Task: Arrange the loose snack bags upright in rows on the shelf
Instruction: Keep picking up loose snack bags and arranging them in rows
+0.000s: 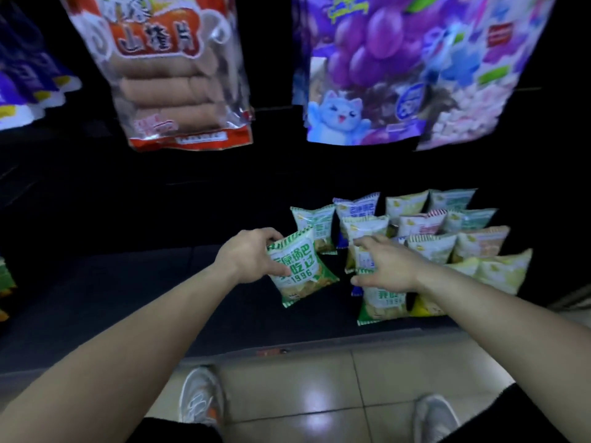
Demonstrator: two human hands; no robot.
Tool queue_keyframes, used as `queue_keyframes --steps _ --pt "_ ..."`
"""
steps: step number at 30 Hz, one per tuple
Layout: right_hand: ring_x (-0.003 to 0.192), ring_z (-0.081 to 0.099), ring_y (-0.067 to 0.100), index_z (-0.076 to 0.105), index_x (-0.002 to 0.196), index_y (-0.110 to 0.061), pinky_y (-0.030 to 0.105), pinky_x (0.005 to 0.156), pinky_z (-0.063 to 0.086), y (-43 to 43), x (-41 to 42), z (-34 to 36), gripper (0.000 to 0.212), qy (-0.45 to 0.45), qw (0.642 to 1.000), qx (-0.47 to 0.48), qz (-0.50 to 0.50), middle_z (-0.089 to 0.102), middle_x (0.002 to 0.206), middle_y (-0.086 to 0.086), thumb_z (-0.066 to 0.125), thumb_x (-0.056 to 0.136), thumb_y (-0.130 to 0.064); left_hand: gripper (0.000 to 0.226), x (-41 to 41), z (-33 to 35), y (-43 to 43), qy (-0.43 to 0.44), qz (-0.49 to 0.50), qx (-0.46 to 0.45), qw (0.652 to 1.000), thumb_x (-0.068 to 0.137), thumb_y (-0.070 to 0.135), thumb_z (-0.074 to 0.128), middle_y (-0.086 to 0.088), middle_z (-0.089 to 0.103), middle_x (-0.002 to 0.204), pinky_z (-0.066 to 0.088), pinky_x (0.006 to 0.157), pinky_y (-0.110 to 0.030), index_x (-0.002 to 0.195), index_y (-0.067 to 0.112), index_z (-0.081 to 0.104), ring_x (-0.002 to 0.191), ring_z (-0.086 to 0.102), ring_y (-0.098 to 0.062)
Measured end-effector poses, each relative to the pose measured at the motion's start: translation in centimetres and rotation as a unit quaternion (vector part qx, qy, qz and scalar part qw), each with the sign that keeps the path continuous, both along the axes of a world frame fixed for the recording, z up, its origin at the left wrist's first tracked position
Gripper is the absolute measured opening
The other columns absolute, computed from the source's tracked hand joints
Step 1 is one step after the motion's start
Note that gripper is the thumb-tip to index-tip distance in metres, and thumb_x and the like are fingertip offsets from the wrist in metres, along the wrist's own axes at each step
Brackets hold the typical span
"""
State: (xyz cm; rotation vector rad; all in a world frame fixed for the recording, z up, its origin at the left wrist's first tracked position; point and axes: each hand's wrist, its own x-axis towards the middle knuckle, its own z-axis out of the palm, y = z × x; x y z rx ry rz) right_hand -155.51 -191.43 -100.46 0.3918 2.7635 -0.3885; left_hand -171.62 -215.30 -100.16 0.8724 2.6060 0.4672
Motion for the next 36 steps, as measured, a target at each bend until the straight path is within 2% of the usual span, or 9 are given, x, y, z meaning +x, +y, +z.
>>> queue_keyframes --steps 4,8,14,18,22,28,31,36 --pt "0.141 0.037 0.030 0.019 0.157 -0.025 0.041 0.107 0.041 5.4 1.9 -1.3 0.089 -0.068 0.996 -0.019 -0.058 0.016 0.164 0.008 0.063 0.088 -0.061 0.084 -0.5 -3.7 4.9 0.053 -0.006 -0.078 0.996 0.069 0.056 0.082 0.004 0.062 0.125 0.055 0.078 -0.036 0.141 0.035 0.046 0.103 0.061 -0.018" --pt "0.134 0.044 0.028 0.021 0.156 -0.026 0.037 0.100 0.043 8.5 2.4 -3.2 0.088 -0.099 0.992 -0.018 -0.071 0.019 0.162 0.007 0.061 0.087 -0.064 0.083 -2.1 -7.4 9.4 0.073 0.003 -0.109 0.991 0.074 0.051 0.081 0.001 0.056 0.136 0.056 0.081 -0.040 0.145 0.035 0.042 0.114 0.058 -0.022" --pt "0.142 0.034 0.030 0.015 0.158 -0.023 0.042 0.106 0.040 9.6 2.7 -4.5 0.090 -0.124 0.989 -0.005 -0.082 0.023 0.161 0.005 0.061 0.089 -0.059 0.087 -5.6 -11.8 13.8 0.000 0.040 -0.096 0.995 0.075 0.045 0.082 -0.004 0.047 0.147 0.053 0.088 -0.038 0.149 0.033 0.038 0.125 0.053 -0.025" --pt "0.134 0.042 0.029 0.022 0.153 -0.024 0.044 0.101 0.045 9.2 2.1 -5.3 0.085 -0.134 0.988 0.001 -0.072 0.035 0.151 0.005 0.062 0.088 -0.059 0.086 -6.9 -13.4 15.4 -0.013 0.030 -0.085 0.996 0.077 0.041 0.082 -0.007 0.047 0.148 0.051 0.094 -0.042 0.149 0.031 0.038 0.129 0.050 -0.027" --pt "0.135 0.042 0.028 0.023 0.153 -0.023 0.044 0.102 0.044 8.8 1.4 -5.7 0.084 -0.143 0.988 0.004 -0.057 0.034 0.152 0.005 0.061 0.088 -0.060 0.084 -7.5 -13.9 16.1 -0.006 0.009 -0.095 0.995 0.079 0.043 0.079 -0.009 0.046 0.148 0.050 0.095 -0.044 0.150 0.031 0.036 0.132 0.046 -0.029" --pt "0.134 0.042 0.027 0.023 0.153 -0.023 0.043 0.102 0.044 8.7 1.2 -5.8 0.084 -0.142 0.988 0.006 -0.058 0.034 0.153 0.004 0.060 0.088 -0.060 0.073 -6.4 -13.7 16.3 0.103 -0.016 -0.129 0.986 0.083 0.051 0.072 -0.005 0.049 0.144 0.038 0.103 -0.044 0.146 0.031 0.040 0.132 0.041 -0.028" --pt "0.137 0.039 0.027 0.020 0.155 -0.024 0.043 0.104 0.043 8.8 1.6 -5.4 0.086 -0.143 0.988 0.009 -0.062 0.031 0.155 0.004 0.060 0.088 -0.060 0.077 -5.3 -13.7 16.0 0.167 -0.031 -0.128 0.977 0.085 0.053 0.067 -0.005 0.044 0.147 0.033 0.108 -0.044 0.149 0.026 0.035 0.135 0.037 -0.028" --pt "0.140 0.037 0.028 0.019 0.156 -0.025 0.042 0.104 0.042 9.5 2.9 -4.1 0.085 -0.127 0.989 0.020 -0.077 0.029 0.157 0.004 0.058 0.089 -0.059 0.082 -2.5 -12.4 15.4 0.175 -0.025 -0.087 0.980 0.089 0.049 0.063 -0.006 0.035 0.153 0.030 0.113 -0.043 0.154 0.020 0.022 0.140 0.030 -0.028"
